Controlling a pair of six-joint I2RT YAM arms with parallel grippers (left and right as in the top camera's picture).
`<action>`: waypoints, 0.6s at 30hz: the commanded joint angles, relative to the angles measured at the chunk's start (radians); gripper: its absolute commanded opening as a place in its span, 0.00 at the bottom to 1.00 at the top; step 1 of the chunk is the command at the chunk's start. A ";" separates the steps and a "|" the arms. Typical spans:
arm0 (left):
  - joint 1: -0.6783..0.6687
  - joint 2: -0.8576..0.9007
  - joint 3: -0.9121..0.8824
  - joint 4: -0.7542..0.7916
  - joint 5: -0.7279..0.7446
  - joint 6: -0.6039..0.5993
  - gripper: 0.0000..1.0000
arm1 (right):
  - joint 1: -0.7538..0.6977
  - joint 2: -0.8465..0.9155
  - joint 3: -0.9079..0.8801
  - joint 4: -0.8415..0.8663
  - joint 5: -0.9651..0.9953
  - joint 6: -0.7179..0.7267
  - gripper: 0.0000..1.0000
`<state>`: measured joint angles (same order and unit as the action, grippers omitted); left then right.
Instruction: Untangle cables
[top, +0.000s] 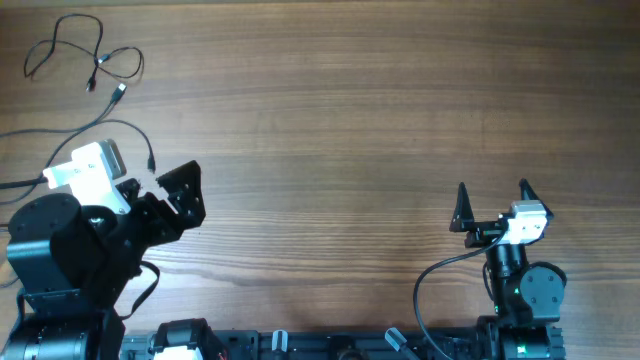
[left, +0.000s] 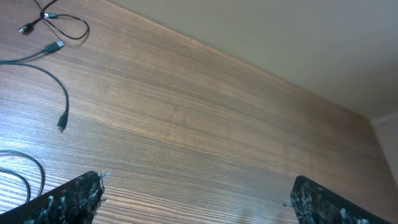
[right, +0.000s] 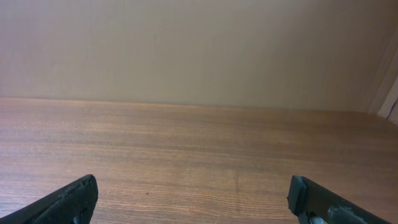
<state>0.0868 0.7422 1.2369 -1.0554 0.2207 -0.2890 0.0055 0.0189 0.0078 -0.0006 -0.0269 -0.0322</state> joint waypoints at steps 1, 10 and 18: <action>-0.005 -0.002 0.001 0.002 -0.010 0.020 1.00 | -0.004 -0.015 -0.003 0.002 -0.020 -0.017 1.00; -0.005 -0.002 0.001 -0.020 -0.010 0.020 1.00 | -0.004 -0.014 -0.003 0.002 -0.020 -0.017 0.99; -0.005 -0.002 0.001 -0.057 -0.009 -0.012 1.00 | -0.004 -0.014 -0.003 0.002 -0.020 -0.018 0.99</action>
<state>0.0864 0.7422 1.2369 -1.0748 0.2207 -0.2924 0.0055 0.0189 0.0078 -0.0002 -0.0269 -0.0322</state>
